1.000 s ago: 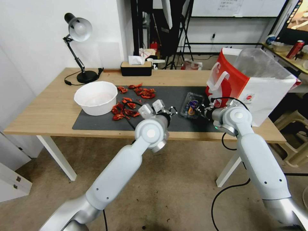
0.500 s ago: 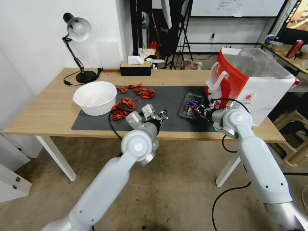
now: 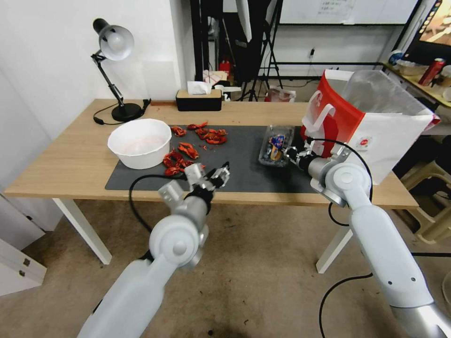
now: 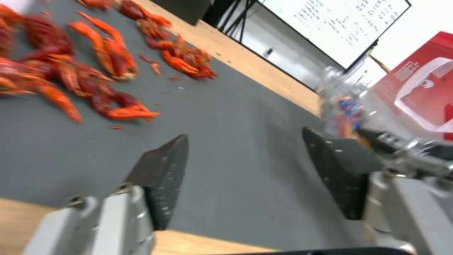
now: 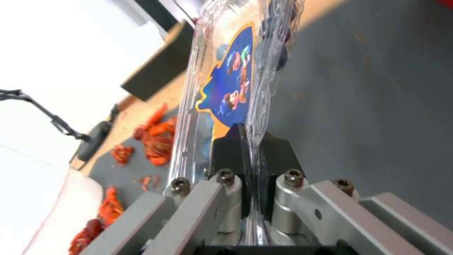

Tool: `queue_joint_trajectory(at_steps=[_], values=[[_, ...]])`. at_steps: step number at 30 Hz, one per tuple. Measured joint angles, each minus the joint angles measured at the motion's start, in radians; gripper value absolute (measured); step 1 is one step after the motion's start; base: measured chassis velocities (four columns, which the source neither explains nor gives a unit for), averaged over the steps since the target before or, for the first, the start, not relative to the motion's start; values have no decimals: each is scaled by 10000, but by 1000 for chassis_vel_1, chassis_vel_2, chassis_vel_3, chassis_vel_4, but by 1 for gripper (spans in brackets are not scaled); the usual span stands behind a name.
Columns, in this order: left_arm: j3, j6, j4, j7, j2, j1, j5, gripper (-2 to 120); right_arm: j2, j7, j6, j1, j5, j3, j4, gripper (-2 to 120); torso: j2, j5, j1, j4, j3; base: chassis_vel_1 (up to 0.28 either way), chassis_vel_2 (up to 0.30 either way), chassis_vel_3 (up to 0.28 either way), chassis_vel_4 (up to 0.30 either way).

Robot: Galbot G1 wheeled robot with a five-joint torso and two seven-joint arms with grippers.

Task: Close the takeout container lid, then place the container into the takeout bag.

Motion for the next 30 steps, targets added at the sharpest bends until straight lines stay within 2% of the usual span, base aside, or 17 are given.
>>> queue_joint_trajectory(at_steps=[3,6,8,13,15,18,21,30], values=[[-268,-153,-206,388,80,689,771,83,-230,-589,308,-226,-762,23,490,0,0,2,0,-1,0,0,0,0,0],[-322,-237,-240,555,88,910,1068,88,-307,-807,431,-285,-1058,51,654,0,0,3,0,-1,0,0,0,0,0],[-483,-420,-325,854,77,1513,1700,99,-526,-1515,862,-435,-1956,160,1058,0,0,2,0,-1,0,0,0,0,0],[-664,-660,-337,1079,72,1912,2309,100,-724,-1981,1431,-446,-2715,226,1349,0,1,0,0,-2,-1,0,0,0,0],[-768,-874,-341,1303,101,2188,2877,100,-848,-2154,2005,-317,-3484,241,1448,0,0,3,0,-1,0,0,0,0,0],[-802,-958,-362,1381,96,2335,3069,100,-931,-2154,2412,-170,-4026,249,1458,0,0,2,-1,-1,0,0,0,0,0],[-818,-1087,-340,1440,-43,2581,3353,100,-1081,-1965,3050,218,-4943,252,1384,0,1,2,0,0,0,0,0,0,0],[-792,-1266,-250,1485,-270,2804,3640,100,-1327,-1326,3903,1061,-6353,222,779,0,0,3,0,-1,1,0,0,0,0]])
